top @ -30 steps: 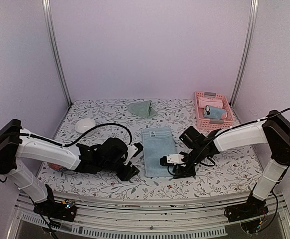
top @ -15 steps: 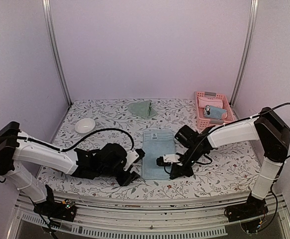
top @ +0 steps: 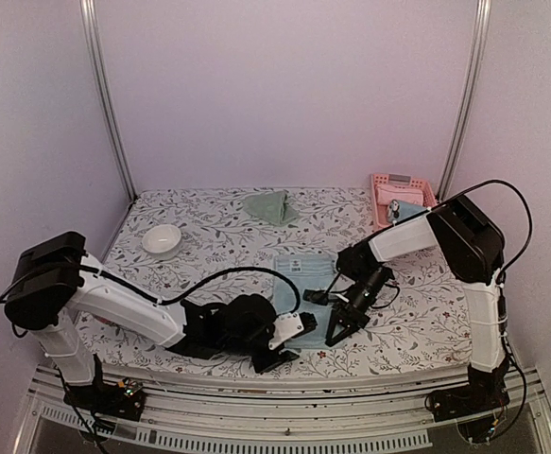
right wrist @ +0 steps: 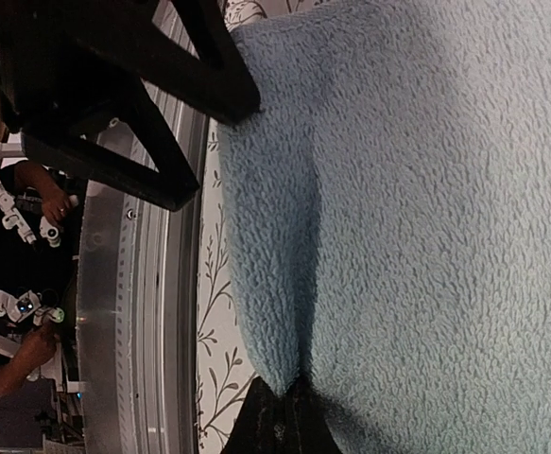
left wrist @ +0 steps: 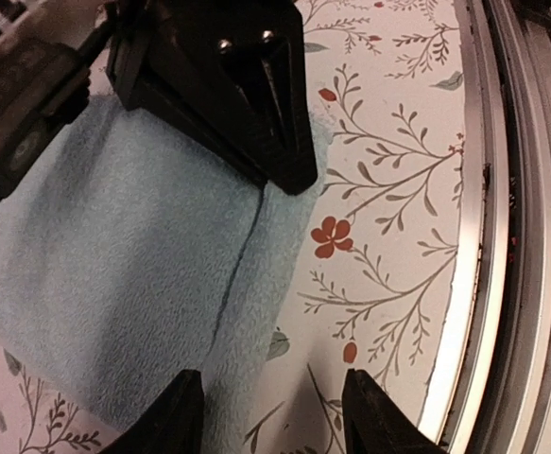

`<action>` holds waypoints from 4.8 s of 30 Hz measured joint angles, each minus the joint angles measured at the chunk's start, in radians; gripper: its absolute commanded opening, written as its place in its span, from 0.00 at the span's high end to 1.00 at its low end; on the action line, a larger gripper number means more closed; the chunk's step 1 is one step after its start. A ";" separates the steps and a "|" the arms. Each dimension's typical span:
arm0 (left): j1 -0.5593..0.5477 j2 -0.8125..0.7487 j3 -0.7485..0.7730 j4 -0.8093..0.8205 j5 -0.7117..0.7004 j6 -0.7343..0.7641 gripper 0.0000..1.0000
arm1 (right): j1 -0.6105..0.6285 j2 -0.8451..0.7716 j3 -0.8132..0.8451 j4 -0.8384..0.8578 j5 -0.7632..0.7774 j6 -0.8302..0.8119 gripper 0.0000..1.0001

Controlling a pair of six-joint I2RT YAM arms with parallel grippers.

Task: Roll the towels
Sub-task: Roll the towel from the center of the board.

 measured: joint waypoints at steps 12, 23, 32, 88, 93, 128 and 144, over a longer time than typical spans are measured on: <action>-0.011 0.141 0.129 0.035 0.027 0.109 0.64 | -0.012 0.058 0.030 -0.108 -0.060 -0.059 0.97; -0.010 0.187 0.142 0.030 0.041 0.115 0.97 | -0.018 0.078 0.037 -0.133 -0.078 -0.064 0.96; -0.003 0.189 0.156 0.009 0.132 0.071 1.00 | -0.059 0.082 0.121 -0.252 -0.099 -0.126 0.82; 0.313 0.419 0.211 0.243 1.033 -0.879 1.00 | 0.358 -0.686 -0.508 0.536 0.638 0.139 0.84; 0.314 0.420 0.198 0.280 1.031 -0.918 1.00 | 0.374 -0.681 -0.513 0.578 0.700 0.142 0.82; 0.314 0.336 0.271 -0.042 0.917 -0.698 0.65 | 0.377 -0.526 -0.470 0.652 0.747 0.139 0.97; -0.011 -0.188 -0.068 -0.112 0.053 -0.192 0.64 | 0.109 -0.061 -0.029 0.051 0.084 0.103 0.97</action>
